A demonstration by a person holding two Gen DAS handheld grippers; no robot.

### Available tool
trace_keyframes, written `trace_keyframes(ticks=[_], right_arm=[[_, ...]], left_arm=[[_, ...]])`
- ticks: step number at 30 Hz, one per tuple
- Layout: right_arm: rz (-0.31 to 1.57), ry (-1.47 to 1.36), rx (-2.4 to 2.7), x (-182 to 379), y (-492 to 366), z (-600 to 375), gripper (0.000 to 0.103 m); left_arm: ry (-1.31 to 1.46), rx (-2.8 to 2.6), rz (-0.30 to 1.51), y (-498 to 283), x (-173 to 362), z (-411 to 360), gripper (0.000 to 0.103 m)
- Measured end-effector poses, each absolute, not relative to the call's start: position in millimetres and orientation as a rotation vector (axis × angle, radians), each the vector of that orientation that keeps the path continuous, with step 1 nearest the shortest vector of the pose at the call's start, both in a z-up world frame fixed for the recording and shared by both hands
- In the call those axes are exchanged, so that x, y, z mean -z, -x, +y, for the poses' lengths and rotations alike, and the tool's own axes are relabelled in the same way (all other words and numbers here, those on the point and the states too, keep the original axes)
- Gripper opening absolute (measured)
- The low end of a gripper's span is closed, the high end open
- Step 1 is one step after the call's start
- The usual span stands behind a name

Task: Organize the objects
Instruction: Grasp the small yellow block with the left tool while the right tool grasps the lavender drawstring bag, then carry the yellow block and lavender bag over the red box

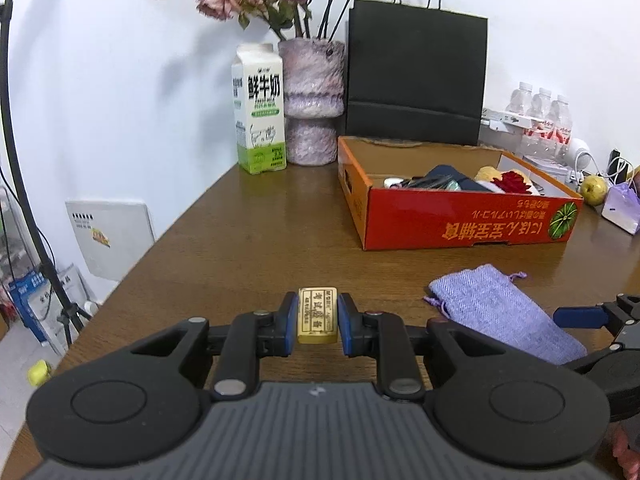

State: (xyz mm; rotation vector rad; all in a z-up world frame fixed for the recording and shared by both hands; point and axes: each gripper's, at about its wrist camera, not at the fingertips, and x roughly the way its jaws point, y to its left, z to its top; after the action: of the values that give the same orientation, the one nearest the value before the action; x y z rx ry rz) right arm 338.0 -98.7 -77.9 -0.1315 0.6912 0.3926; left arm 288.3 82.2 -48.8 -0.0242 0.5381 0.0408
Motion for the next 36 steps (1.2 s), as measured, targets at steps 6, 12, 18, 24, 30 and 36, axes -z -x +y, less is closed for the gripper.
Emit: trace_keyframes(ticks=[6, 12, 18, 24, 30, 36], right_arm=[[0.682, 0.129, -0.412, 76.2, -338.1, -97.4, 0.093], [0.635, 0.126, -0.442, 71.7, -329.1, -96.3, 0.032], [0.543, 0.073, -0.453, 63.3, -316.3, -106.8, 0.009], [0.447, 0.096, -0.432, 51.3, -300.8, -112.5, 0.008], [0.417, 0.073, -0.416, 40.9, -296.8, -129.6, 0.008], [0.375, 0.079, -0.403, 29.6, -297.3, -146.2, 0.008]], left_arm=[[0.02, -0.037, 0.523, -285.6, 49.7, 81.8, 0.021], [0.021, -0.049, 0.51, -280.0, 50.1, 77.7, 0.021], [0.034, -0.05, 0.498, -271.8, 49.1, 66.6, 0.021], [0.052, -0.046, 0.493, -266.3, 45.1, 51.5, 0.021], [0.042, -0.03, 0.488, -265.0, 38.7, 27.7, 0.021], [0.033, -0.02, 0.467, -270.0, 26.9, 6.2, 0.021]])
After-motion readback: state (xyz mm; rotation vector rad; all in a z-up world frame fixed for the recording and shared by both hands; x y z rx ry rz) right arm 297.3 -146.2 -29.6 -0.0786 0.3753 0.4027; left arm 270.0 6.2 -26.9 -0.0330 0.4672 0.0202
